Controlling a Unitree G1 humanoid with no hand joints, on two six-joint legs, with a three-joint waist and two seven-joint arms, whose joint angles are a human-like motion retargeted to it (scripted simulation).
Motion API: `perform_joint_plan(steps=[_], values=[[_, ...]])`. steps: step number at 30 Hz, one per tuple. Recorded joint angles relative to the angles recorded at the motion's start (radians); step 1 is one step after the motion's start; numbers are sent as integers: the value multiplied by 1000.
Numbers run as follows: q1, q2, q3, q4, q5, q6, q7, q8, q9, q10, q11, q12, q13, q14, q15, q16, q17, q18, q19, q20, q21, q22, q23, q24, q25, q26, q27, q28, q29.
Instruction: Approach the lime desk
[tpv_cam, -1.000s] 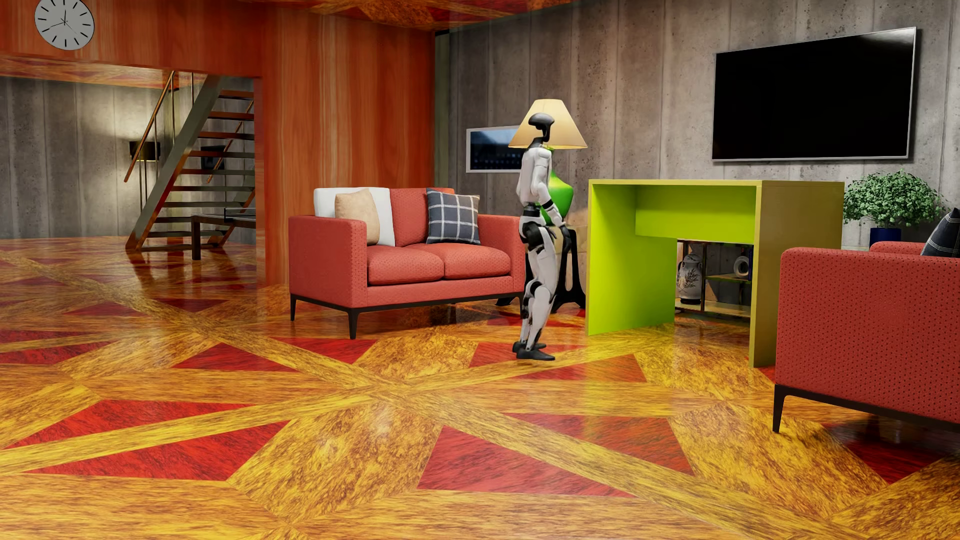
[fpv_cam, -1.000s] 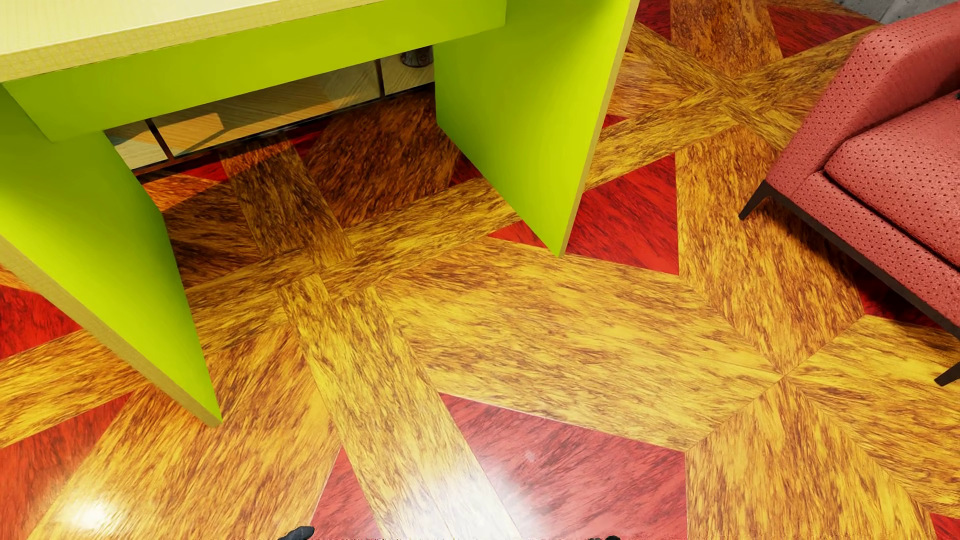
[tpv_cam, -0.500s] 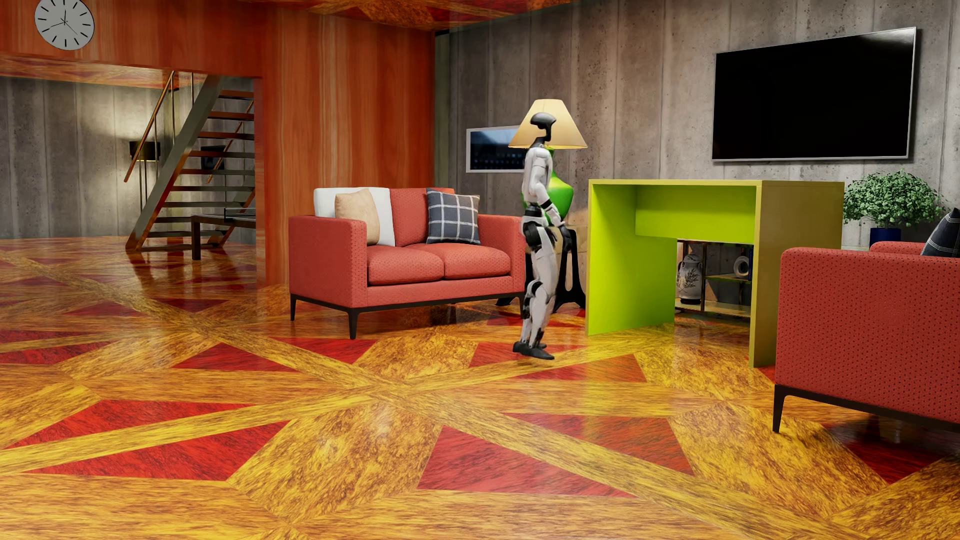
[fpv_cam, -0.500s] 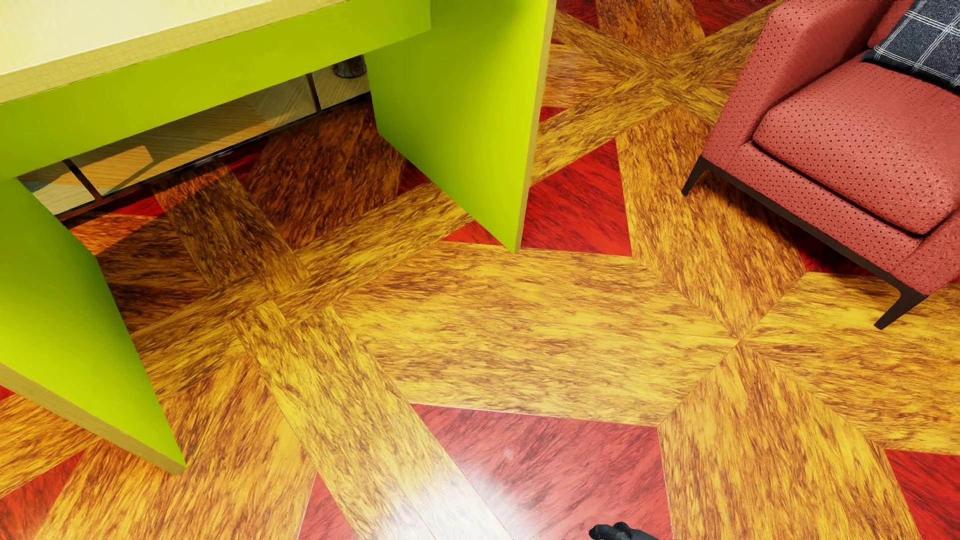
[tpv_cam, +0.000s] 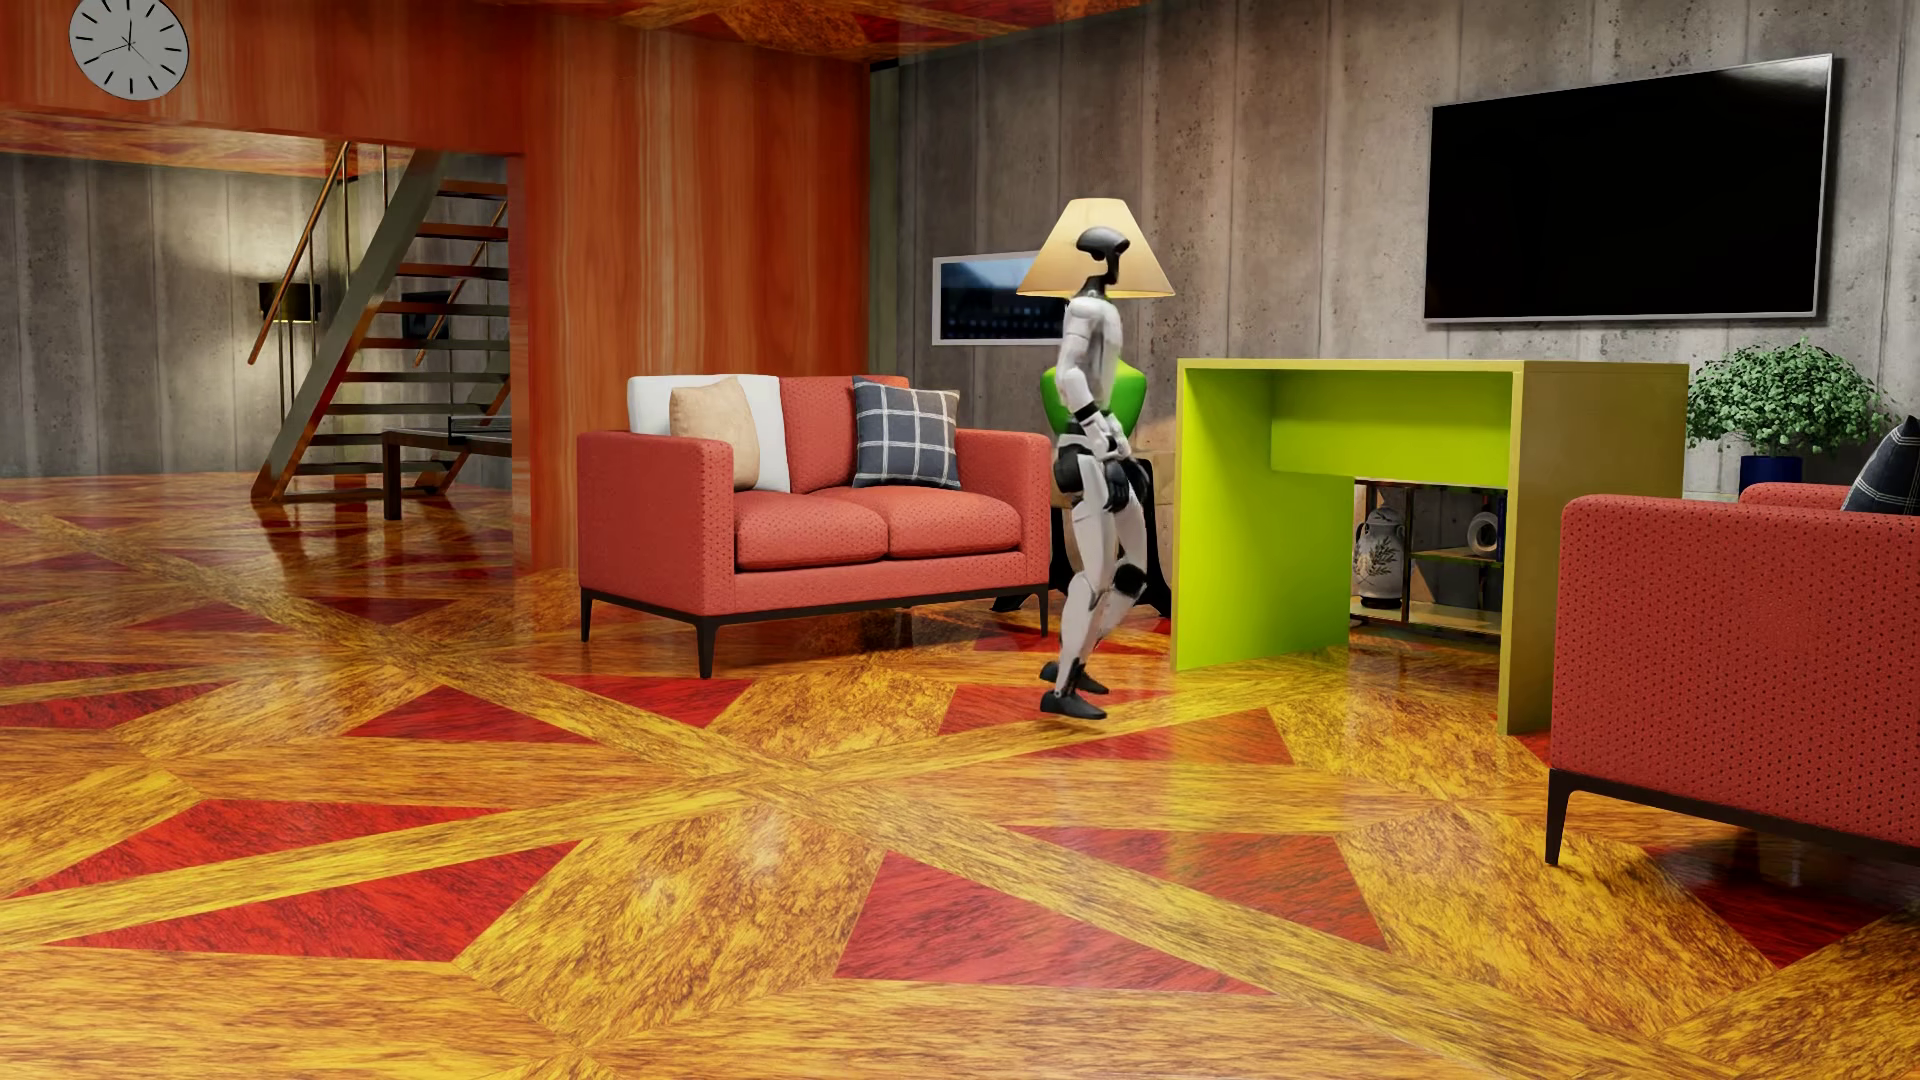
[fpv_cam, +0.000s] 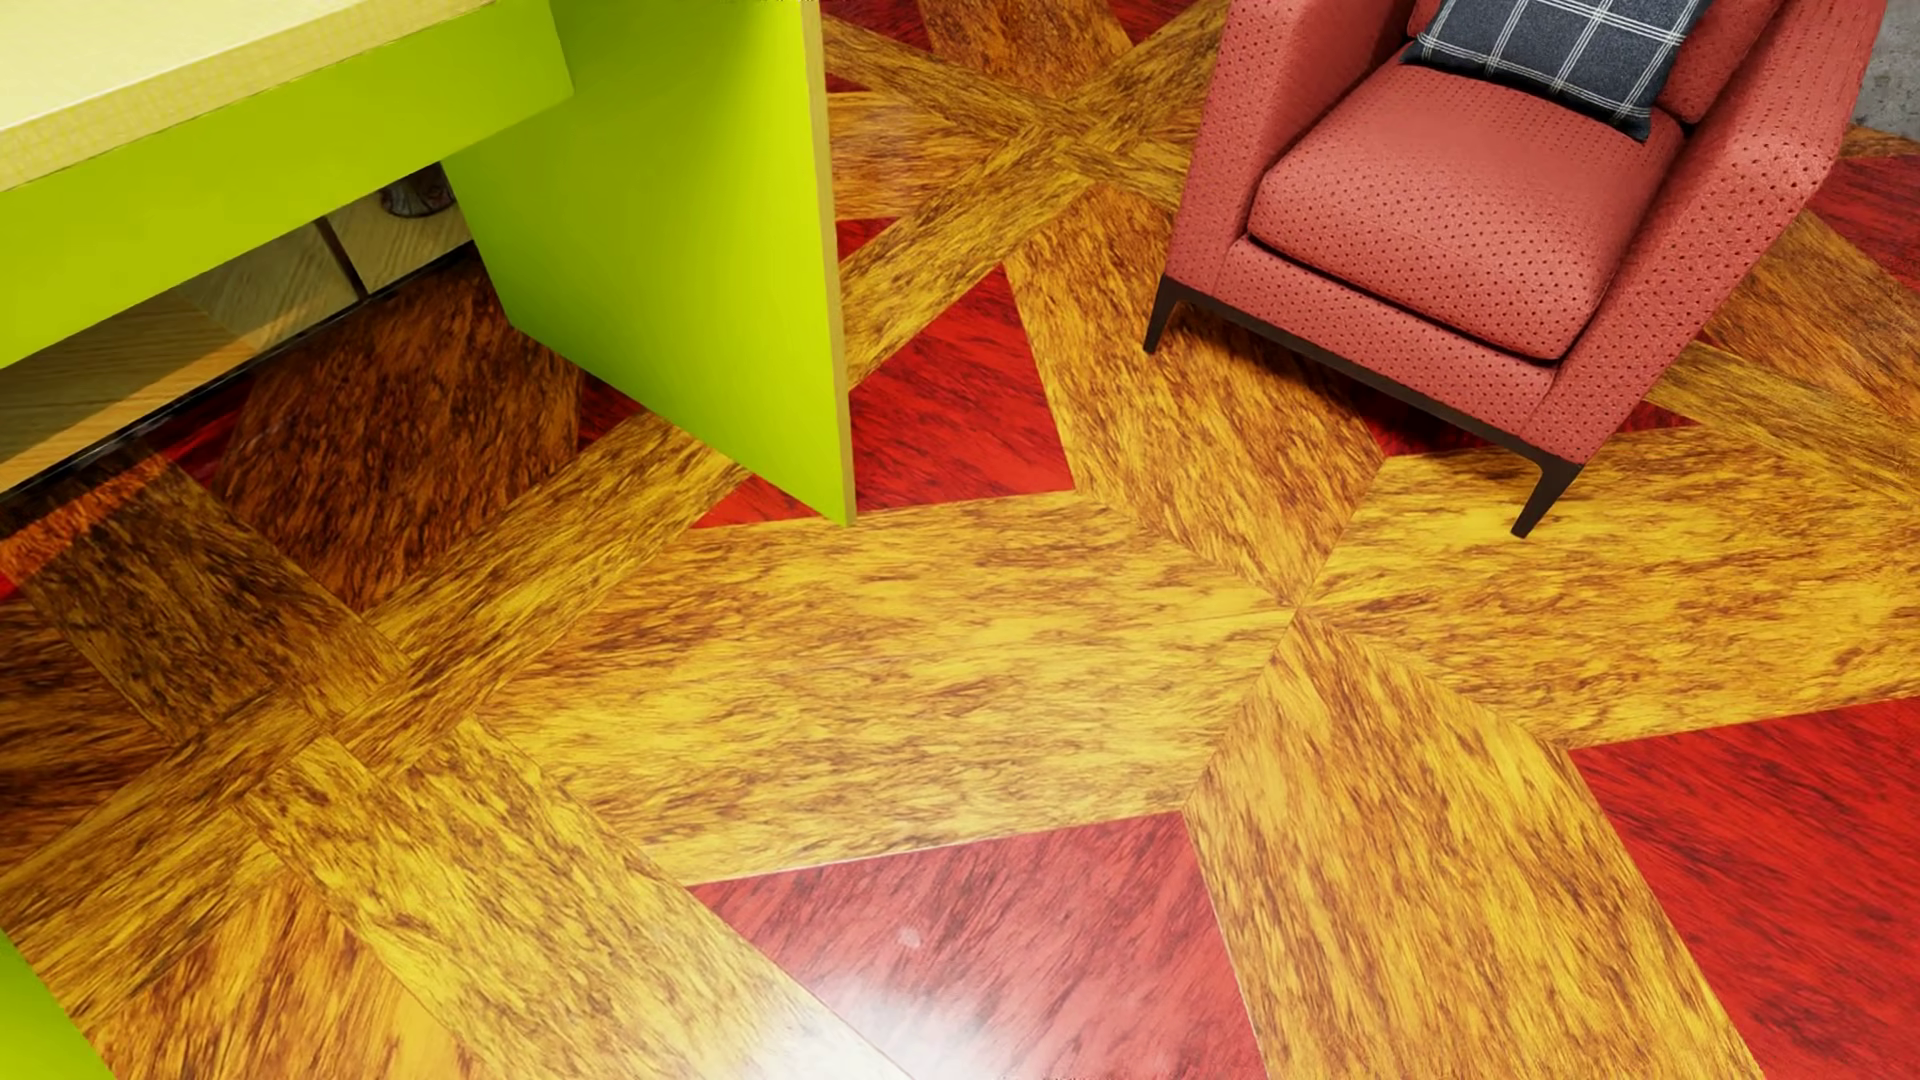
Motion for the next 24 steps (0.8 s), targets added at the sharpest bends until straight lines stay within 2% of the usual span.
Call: perform_joint_plan(steps=[2,4,6,7,9,13,17,20,22,24], values=[[-45,3,6,-35,8,2,-128,53,0,-31,-7,16,-14,-24,3,7,-6,-44,16,-2,3,10,6,5,8,-1,2,-18,-6],[-42,-3,9,-99,8,0,-282,115,-3,-171,-7,29,-28,-54,6,7,-11,-91,34,8,1,20,7,8,21,3,0,-24,-16],[4,-5,9,-180,-2,-4,-455,184,-7,-349,-12,43,-38,-12,13,-1,-18,-136,54,18,-1,32,3,10,36,8,-2,-24,-22],[30,-6,4,-188,-10,-5,-451,215,-8,-389,-13,49,-42,9,18,-7,-24,-150,64,18,-1,38,1,13,42,8,-2,-24,-26],[80,-21,-8,-187,-26,-4,-351,274,-10,-437,3,59,-50,-29,22,-12,-30,-96,88,6,-8,47,3,25,56,5,3,-26,-38],[160,-30,-22,-237,-78,-13,-235,370,-15,-539,-21,46,-30,-28,59,6,-30,-56,132,-49,-30,70,18,70,90,-1,8,-44,-62],[174,-79,-24,-290,-129,-25,-163,432,-12,-545,25,12,6,-43,92,22,-28,-18,156,-29,-19,31,48,33,107,-4,13,-6,-38],[174,-165,-25,-309,-170,-30,-116,396,-6,-537,148,4,24,-60,146,33,-25,1,151,-16,-22,-2,68,-1,119,-21,27,16,-26],[176,-232,-27,-318,-225,-36,-84,301,-2,-537,247,-3,40,-68,188,42,-16,9,142,-26,-67,-13,55,-3,167,-35,32,15,-36],[179,-274,-34,-327,-274,-43,-61,199,0,-537,310,-11,56,-74,176,42,-15,14,108,-37,-94,-25,31,0,189,-43,22,12,-53]])
